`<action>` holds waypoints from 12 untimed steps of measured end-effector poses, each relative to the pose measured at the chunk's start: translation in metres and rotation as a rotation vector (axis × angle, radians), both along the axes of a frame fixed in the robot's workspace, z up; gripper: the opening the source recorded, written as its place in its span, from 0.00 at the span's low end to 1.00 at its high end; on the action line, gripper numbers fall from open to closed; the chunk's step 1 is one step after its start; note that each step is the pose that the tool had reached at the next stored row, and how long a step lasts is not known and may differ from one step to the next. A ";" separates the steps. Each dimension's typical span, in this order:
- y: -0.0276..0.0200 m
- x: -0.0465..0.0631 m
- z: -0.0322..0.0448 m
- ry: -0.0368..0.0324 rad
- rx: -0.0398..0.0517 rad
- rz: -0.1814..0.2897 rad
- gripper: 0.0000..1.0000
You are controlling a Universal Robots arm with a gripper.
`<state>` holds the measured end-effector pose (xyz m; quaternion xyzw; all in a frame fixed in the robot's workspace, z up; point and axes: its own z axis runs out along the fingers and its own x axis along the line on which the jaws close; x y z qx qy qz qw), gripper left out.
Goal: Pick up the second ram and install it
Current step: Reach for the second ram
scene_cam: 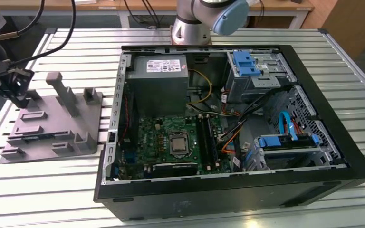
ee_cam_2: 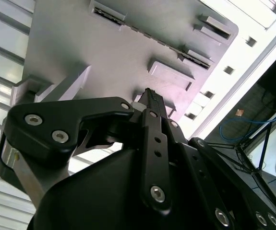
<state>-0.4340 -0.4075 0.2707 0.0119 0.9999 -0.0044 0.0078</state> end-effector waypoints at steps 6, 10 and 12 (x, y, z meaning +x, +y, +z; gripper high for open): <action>-0.0002 0.000 -0.0050 -0.0001 0.0001 0.000 0.10; -0.0004 0.000 -0.0082 0.0000 0.0000 0.000 0.10; -0.0005 0.000 -0.0097 0.0001 0.0000 0.000 0.10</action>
